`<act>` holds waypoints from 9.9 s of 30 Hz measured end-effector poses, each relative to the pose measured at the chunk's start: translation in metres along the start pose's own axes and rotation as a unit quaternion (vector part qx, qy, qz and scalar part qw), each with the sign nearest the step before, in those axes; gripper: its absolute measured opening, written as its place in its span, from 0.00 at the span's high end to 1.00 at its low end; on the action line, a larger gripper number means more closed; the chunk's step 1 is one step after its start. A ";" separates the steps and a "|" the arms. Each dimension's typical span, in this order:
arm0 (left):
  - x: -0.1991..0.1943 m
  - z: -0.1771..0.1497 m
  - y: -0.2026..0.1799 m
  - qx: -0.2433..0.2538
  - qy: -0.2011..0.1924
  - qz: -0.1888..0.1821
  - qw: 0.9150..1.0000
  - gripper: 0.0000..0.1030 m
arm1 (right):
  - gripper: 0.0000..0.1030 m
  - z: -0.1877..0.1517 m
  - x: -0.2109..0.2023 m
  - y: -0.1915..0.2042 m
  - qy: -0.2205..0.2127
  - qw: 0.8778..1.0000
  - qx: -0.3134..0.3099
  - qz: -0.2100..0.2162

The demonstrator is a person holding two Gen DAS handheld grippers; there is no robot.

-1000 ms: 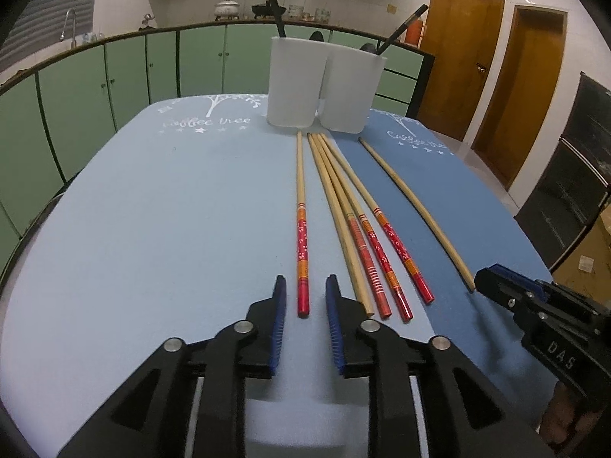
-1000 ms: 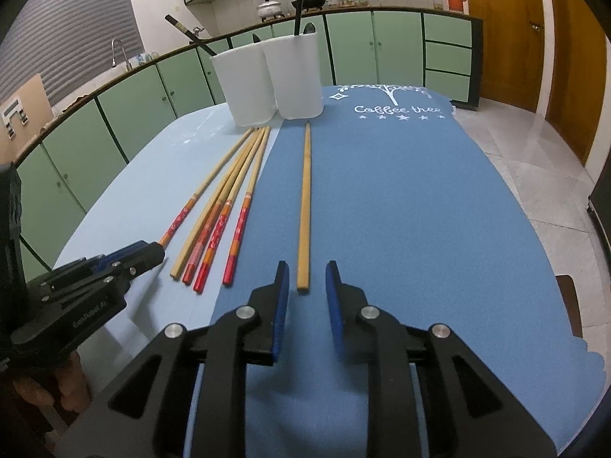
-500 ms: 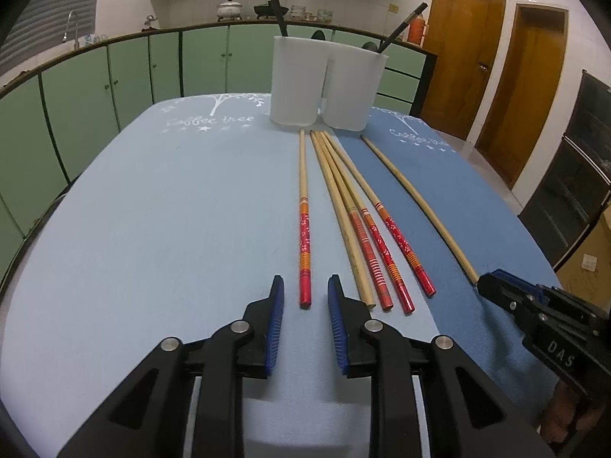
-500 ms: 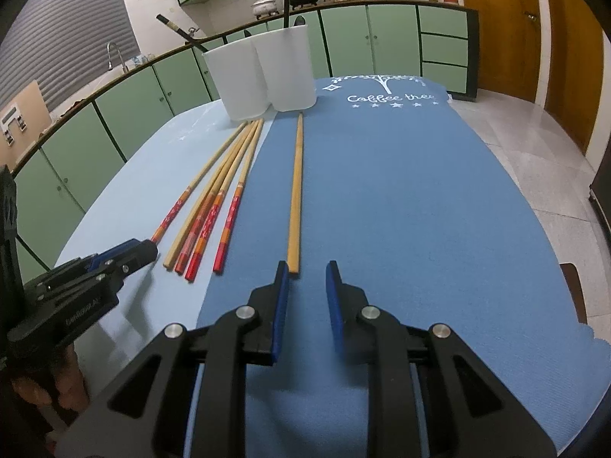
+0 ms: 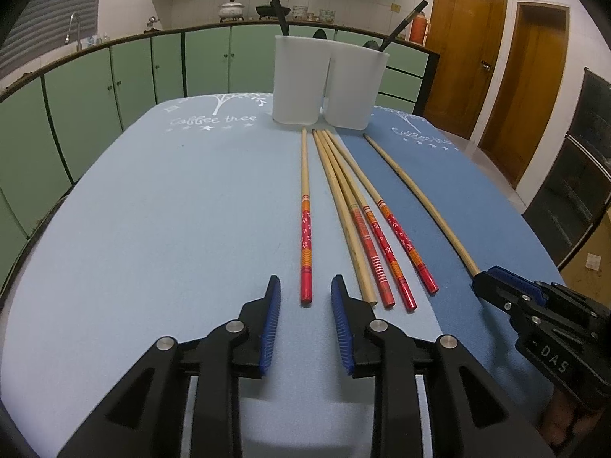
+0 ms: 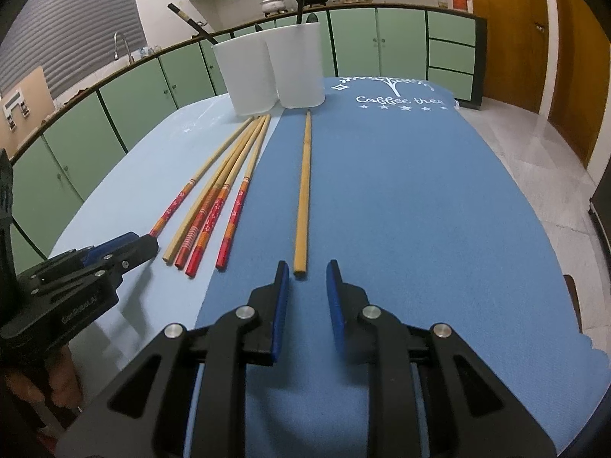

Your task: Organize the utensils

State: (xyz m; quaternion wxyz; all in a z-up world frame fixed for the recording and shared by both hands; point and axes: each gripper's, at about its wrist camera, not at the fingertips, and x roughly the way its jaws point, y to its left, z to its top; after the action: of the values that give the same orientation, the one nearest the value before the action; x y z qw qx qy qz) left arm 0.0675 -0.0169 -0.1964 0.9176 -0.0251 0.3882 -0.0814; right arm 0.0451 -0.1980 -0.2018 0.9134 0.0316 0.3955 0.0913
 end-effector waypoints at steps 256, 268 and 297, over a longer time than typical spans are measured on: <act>-0.103 0.100 -0.011 0.028 -0.158 0.002 0.987 0.94 | 0.95 0.095 -0.091 0.009 -0.140 0.990 -0.021 0.008; -0.113 0.131 -0.020 0.045 -0.180 -0.013 0.983 0.94 | 0.95 0.154 -0.103 0.002 -0.143 0.989 -0.018 0.040; -0.163 0.201 -0.021 0.052 -0.265 -0.034 0.962 0.94 | 0.95 0.254 -0.156 -0.002 -0.205 0.972 -0.043 0.102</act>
State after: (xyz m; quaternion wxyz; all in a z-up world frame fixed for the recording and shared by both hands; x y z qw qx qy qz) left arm 0.0969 -0.0133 0.0611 0.9844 -0.0107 0.1257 -0.1228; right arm 0.1260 -0.2265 0.0835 0.9614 0.0502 0.1899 0.1928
